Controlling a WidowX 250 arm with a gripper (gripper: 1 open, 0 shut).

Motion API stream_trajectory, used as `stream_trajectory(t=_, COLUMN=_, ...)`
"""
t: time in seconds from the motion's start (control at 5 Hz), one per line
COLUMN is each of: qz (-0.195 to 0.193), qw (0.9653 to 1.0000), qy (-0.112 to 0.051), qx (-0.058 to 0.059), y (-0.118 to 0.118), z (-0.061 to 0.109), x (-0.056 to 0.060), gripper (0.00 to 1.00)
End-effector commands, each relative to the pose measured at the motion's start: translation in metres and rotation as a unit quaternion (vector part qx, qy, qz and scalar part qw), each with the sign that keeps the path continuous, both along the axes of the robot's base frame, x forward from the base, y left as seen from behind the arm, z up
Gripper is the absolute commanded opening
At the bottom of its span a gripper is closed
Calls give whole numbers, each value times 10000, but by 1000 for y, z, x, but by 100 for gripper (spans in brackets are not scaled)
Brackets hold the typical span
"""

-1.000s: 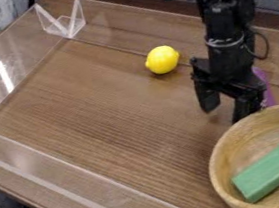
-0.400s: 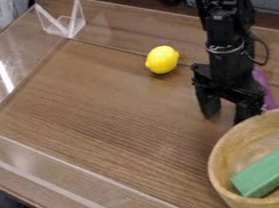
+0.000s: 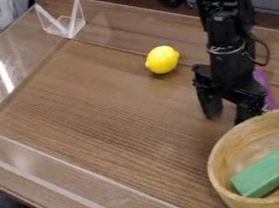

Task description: Put the purple eggplant in the brown bowl

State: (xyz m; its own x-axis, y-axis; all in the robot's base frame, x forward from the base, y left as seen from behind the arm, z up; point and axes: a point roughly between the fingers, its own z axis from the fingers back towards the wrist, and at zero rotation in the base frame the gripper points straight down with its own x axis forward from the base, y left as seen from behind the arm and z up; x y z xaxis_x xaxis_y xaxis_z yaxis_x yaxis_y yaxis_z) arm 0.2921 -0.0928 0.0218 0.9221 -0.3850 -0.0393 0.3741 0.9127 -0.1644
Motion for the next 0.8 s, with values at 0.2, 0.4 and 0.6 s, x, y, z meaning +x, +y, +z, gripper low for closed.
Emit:
stream_trajectory(t=0.2, qz=14, qw=9999, qy=-159, qx=-59, y=-2, z=7, x=8, gripper=100)
stream_trajectory(t=0.4, qz=29, qw=9999, qy=-145, qx=-63, y=-1, z=6, x=8, gripper=100)
stream_trajectory(t=0.6, qz=43, qw=9999, qy=-130, qx=-68, y=-1, z=4, x=9, gripper=100)
